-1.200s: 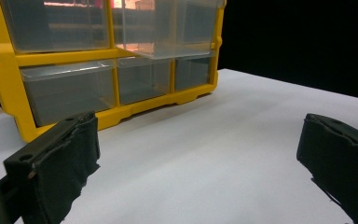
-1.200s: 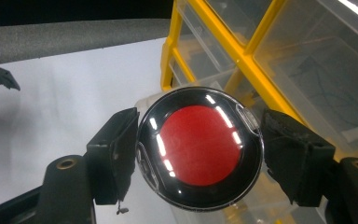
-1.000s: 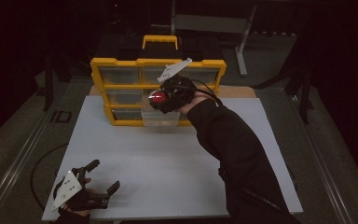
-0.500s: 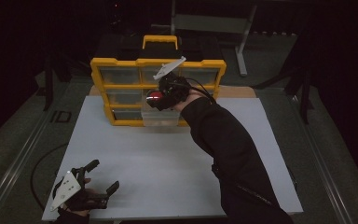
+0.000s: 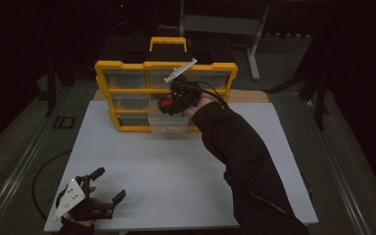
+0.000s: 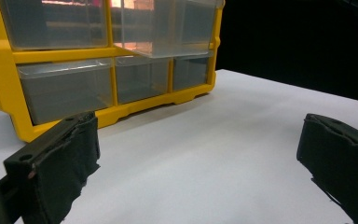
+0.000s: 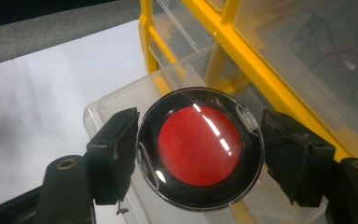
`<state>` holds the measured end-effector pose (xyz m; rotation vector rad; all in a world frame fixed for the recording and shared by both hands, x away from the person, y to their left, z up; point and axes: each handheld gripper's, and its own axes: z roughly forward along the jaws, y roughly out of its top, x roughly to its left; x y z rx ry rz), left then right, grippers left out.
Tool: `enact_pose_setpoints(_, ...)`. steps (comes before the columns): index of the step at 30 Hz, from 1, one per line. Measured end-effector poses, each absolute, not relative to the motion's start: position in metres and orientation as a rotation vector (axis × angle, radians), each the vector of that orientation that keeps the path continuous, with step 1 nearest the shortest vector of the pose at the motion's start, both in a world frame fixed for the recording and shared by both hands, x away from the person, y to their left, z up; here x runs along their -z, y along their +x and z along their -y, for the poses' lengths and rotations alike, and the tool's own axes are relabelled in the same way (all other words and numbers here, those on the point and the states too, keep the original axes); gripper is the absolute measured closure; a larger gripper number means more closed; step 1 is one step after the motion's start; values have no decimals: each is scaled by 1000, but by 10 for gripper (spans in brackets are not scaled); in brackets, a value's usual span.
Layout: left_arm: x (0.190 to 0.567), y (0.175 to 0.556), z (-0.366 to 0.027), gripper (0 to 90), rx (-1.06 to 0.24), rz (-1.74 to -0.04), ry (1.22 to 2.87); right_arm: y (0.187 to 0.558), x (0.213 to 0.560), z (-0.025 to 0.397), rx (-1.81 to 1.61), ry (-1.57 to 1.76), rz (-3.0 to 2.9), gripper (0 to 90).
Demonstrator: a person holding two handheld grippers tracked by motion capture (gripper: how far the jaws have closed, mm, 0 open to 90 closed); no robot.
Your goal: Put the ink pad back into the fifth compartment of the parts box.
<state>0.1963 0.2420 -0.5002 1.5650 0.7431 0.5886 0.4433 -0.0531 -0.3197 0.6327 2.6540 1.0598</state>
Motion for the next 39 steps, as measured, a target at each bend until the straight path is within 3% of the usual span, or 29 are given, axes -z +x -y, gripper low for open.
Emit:
enact_pose_setpoints(13,501,196,-242,0,-588,-744,1568,445,322,51,-1044,645,-2675,291)
enact_pose_setpoints(24,501,196,-242,0,-591,-745,1569,438,322,51,-1057,623,-2683,86)
enact_pose_setpoints(39,500,196,-242,0,-593,-742,1574,427,327,67,-1105,698,-2593,83)
